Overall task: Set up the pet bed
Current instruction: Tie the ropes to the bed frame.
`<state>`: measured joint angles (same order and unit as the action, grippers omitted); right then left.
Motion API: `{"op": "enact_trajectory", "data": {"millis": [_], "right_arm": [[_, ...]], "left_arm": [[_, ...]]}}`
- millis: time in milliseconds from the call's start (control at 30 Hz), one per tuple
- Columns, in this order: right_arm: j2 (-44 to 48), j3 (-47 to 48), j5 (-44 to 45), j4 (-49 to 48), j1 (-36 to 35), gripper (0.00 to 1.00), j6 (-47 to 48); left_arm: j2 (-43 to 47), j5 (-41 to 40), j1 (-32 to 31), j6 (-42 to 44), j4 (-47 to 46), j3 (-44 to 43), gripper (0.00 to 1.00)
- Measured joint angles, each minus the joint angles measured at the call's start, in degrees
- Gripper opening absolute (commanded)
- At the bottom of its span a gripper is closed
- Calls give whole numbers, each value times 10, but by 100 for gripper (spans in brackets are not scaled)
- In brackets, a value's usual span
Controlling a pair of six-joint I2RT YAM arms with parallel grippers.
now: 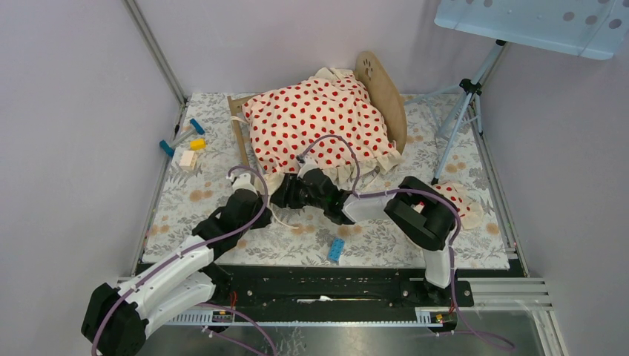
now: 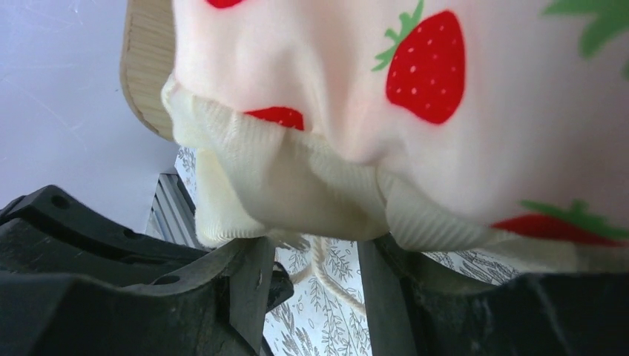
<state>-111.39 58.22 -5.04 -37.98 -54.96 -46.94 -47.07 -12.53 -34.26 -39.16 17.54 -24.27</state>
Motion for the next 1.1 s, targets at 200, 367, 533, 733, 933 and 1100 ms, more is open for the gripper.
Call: {"op": "enact_trajectory", "data": {"millis": [200,367,533,733,933,1100], "right_arm": [[-28,12,0,-14,0,46,-10],[-39,14,1,-36,0,32,-14],[-40,4,1,-88,0,15,-14],[-40,-30,2,-129,0,5,-11],[-33,-61,-2,-152,0,5,-7],[-14,-82,-2,-159,0,5,-2]], "left_arm": [[14,-2,0,-4,0,0,0],[17,-5,0,-5,1,0,0],[17,-15,0,-10,3,0,0],[9,-31,0,-13,20,-5,0],[-19,-45,0,-12,23,-29,0],[-43,-50,2,-9,20,-44,0]]}}
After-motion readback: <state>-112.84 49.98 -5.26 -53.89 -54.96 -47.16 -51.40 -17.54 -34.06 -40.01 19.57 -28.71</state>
